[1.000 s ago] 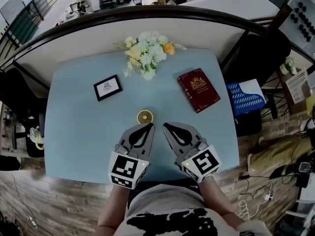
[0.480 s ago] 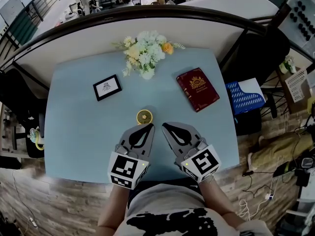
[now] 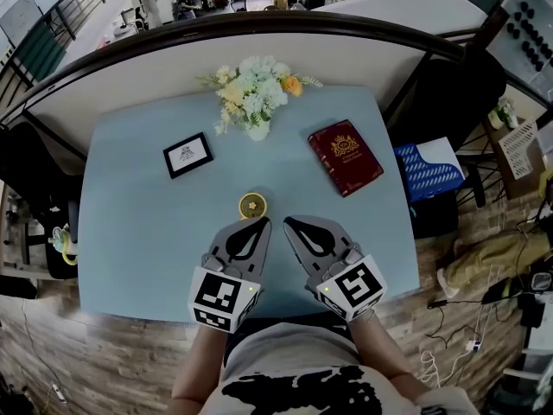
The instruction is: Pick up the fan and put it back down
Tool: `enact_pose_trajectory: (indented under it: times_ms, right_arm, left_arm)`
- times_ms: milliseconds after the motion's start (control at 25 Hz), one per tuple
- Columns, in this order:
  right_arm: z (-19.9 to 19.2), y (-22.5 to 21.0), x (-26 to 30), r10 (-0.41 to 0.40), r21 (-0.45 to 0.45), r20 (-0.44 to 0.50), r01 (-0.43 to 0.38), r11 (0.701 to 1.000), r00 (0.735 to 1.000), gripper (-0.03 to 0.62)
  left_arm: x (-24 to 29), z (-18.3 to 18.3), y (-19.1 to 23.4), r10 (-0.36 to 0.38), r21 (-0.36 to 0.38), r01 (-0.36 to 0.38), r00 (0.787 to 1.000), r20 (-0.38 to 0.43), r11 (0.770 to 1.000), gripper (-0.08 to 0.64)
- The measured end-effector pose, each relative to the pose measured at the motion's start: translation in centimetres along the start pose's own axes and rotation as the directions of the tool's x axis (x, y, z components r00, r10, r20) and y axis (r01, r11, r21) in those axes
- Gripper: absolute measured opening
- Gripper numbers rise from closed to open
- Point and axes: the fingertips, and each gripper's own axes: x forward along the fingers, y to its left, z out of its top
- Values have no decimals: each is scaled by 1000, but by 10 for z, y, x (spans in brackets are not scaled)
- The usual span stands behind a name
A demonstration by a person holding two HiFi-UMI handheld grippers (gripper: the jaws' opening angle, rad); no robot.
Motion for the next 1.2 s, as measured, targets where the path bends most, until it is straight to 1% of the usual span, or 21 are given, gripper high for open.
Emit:
enact_pose_trajectory:
  times_ms: [880,1200]
  right_arm:
    - [0,-1,2,8,31,-1,-8,999,1000,3]
    - [3,-3,4,5,25,3,-5,1000,1000,3]
  left_arm:
    - [0,2,-1,-14,-16,14,1000,4,1000,11]
    - [-1,4,2,0,-12,0,1000,7,1000,11]
